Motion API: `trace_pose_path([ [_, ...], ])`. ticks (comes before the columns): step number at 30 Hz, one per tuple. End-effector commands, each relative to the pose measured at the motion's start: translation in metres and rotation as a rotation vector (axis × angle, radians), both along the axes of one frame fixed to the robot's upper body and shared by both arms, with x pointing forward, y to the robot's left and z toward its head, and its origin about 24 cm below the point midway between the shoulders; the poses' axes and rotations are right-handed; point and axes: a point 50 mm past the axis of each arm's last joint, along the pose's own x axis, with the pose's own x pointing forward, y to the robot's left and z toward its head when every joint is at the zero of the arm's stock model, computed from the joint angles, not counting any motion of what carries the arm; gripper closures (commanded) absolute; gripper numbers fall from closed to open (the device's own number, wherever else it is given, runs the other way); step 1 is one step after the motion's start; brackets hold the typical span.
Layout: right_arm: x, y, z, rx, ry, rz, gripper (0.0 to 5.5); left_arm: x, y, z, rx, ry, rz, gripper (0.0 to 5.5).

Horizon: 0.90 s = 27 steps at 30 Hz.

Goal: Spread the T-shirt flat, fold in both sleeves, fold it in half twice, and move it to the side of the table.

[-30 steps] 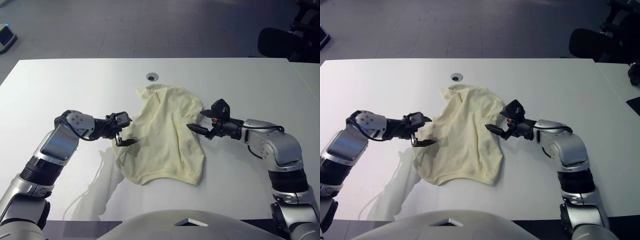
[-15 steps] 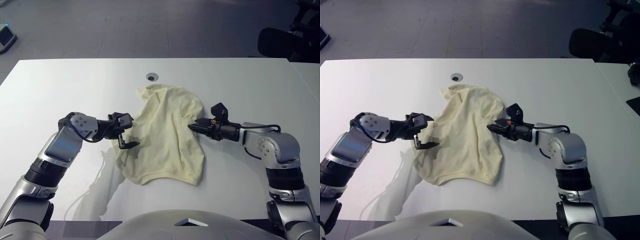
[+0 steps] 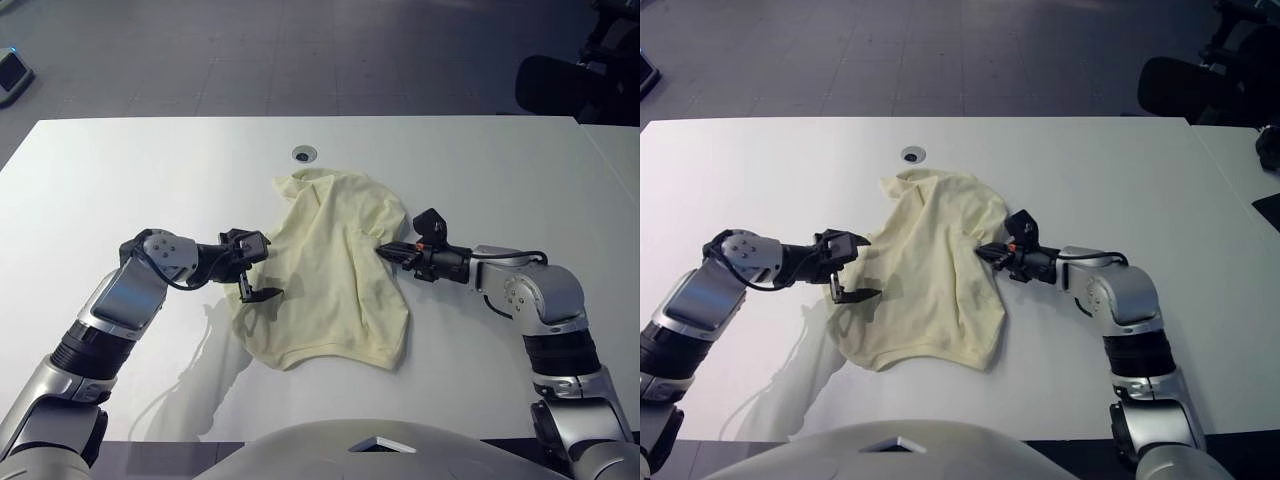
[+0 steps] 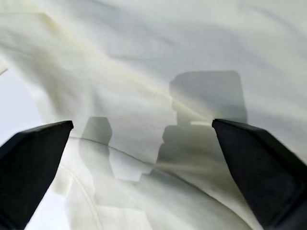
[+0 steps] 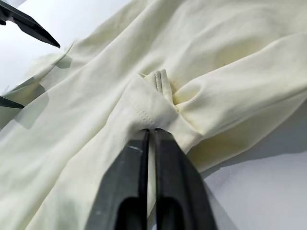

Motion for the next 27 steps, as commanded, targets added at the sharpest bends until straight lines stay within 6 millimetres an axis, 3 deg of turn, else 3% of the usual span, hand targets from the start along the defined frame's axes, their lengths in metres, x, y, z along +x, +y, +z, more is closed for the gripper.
trace_pose_path([
  [1, 0.001, -0.003, 0.002, -0.038, -0.029, 0.008, 5.49, 0.001, 0.0, 0.0, 0.009, -0.011, 0.003, 0.1],
  [8, -0.002, -0.017, 0.014, -0.065, -0.075, -0.015, 5.49, 0.0, -0.001, 0.0, 0.01, -0.011, 0.005, 0.1],
  [27, 0.005, -0.011, -0.003, -0.074, -0.056, -0.041, 2.34, 0.004, -0.002, 0.001, 0.019, -0.023, -0.007, 0.1],
])
